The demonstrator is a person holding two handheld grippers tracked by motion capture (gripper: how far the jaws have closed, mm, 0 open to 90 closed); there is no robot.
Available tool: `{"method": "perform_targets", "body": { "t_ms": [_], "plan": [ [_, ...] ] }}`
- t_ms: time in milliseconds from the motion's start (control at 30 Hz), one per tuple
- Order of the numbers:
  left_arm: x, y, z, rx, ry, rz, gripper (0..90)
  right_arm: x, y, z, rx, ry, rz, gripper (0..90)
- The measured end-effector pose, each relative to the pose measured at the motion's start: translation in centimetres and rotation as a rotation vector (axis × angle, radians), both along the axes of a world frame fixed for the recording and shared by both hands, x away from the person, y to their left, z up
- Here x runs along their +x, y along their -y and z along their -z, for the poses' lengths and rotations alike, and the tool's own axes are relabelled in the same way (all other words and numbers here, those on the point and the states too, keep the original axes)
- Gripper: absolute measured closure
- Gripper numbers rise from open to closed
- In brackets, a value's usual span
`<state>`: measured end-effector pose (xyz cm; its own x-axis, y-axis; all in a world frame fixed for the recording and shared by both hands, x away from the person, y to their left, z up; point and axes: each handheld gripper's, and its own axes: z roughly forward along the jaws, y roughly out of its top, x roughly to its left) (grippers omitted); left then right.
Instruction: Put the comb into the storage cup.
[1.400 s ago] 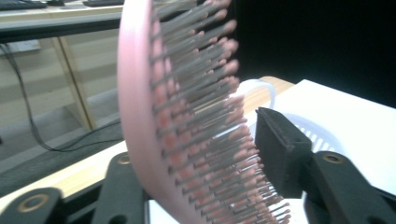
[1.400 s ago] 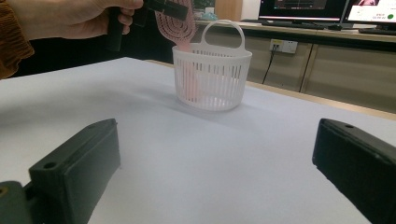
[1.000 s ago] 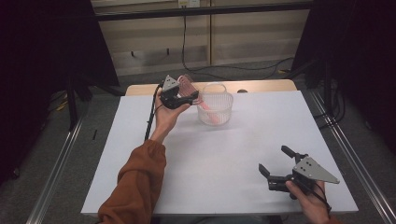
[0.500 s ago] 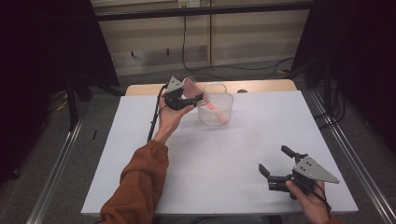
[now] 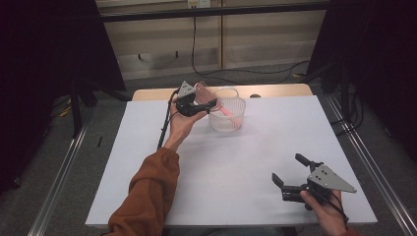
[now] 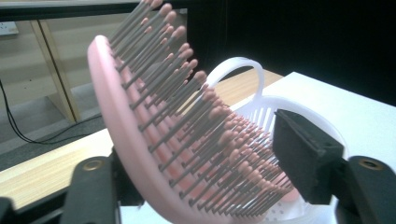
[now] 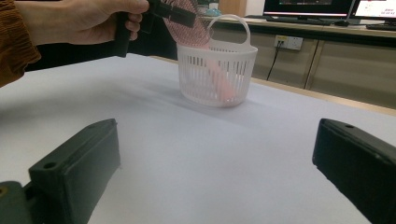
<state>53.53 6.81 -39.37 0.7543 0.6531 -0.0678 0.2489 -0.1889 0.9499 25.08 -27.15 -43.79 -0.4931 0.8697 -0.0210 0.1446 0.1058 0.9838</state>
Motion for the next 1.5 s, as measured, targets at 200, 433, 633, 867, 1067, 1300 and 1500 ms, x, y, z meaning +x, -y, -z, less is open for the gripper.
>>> {"method": "perform_targets", "body": {
  "t_ms": [200, 433, 633, 867, 1067, 1300, 1500],
  "plan": [
    [0.1, -0.2, 0.2, 0.002, -0.008, -0.007, 22.8, 0.0, 0.0, 0.0, -0.002, 0.004, 0.003, 0.5],
    [-0.1, -0.1, -0.3, -0.023, 0.009, -0.033, 7.7, 0.0, 0.0, -0.1, 0.001, 0.007, 0.007, 0.5],
    [-0.1, -0.6, -0.4, -0.054, -0.001, -0.036, 3.4, 0.0, 0.0, -0.1, 0.002, 0.008, 0.009, 0.5],
    [-0.4, -1.0, -0.3, -0.051, 0.011, -0.034, 2.0, -0.1, 0.1, -0.1, -0.002, 0.016, 0.016, 0.5],
    [-0.8, -1.6, -0.5, -0.055, 0.036, -0.028, 3.9, 0.0, 0.4, -0.2, 0.002, 0.03, 0.041, 0.5],
    [-1.4, -2.2, -1.0, -0.067, 0.056, -0.03, 3.5, 0.0, 0.5, -0.3, 0.007, 0.038, 0.056, 0.4],
    [-1.5, -2.9, -1.1, -0.084, 0.069, -0.043, 1.3, 0.1, 0.5, -0.2, 0.01, 0.039, 0.059, 0.4]
  ]
}}
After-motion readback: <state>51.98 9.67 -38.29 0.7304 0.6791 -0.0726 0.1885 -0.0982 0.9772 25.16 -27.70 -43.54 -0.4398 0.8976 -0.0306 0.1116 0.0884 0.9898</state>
